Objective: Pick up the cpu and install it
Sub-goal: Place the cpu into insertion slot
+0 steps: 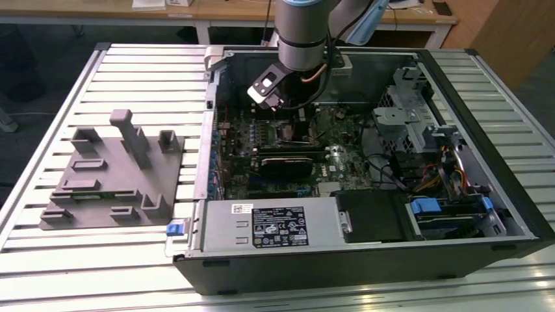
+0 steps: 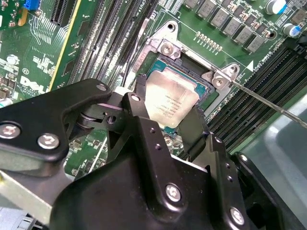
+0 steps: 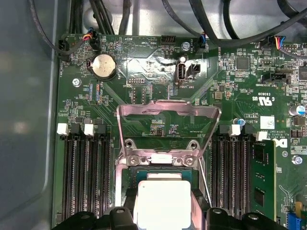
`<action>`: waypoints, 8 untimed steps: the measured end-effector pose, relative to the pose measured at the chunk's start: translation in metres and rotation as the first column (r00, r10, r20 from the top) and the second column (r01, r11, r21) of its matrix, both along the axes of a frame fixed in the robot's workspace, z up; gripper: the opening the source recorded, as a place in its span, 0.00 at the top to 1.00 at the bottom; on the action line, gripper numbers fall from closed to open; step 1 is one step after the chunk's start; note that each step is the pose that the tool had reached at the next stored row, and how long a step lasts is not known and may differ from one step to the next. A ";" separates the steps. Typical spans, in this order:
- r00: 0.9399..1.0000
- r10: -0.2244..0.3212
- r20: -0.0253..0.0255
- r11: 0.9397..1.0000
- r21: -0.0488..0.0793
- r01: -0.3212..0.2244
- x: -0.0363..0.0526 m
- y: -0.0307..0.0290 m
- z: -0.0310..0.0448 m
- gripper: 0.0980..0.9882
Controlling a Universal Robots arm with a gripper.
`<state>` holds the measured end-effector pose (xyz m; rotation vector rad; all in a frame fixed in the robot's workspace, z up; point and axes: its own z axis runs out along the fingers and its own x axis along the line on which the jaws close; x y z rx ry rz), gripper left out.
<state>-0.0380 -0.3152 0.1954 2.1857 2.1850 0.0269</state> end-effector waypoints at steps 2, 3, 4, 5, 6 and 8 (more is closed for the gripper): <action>1.000 0.000 0.000 1.000 0.000 0.000 0.0000 0.0000 -0.0001 0.52; 1.000 0.000 0.000 1.000 0.000 0.000 0.0000 0.0000 -0.0002 0.52; 1.000 0.000 0.000 1.000 0.000 0.000 0.0000 0.0000 -0.0003 0.52; 1.000 0.000 0.001 1.000 0.001 0.000 0.0001 0.0002 -0.0007 0.50; 1.000 0.000 0.000 1.000 0.001 0.000 0.0001 0.0001 -0.0007 0.50; 1.000 0.000 0.000 1.000 0.000 0.000 0.0000 0.0000 -0.0006 0.43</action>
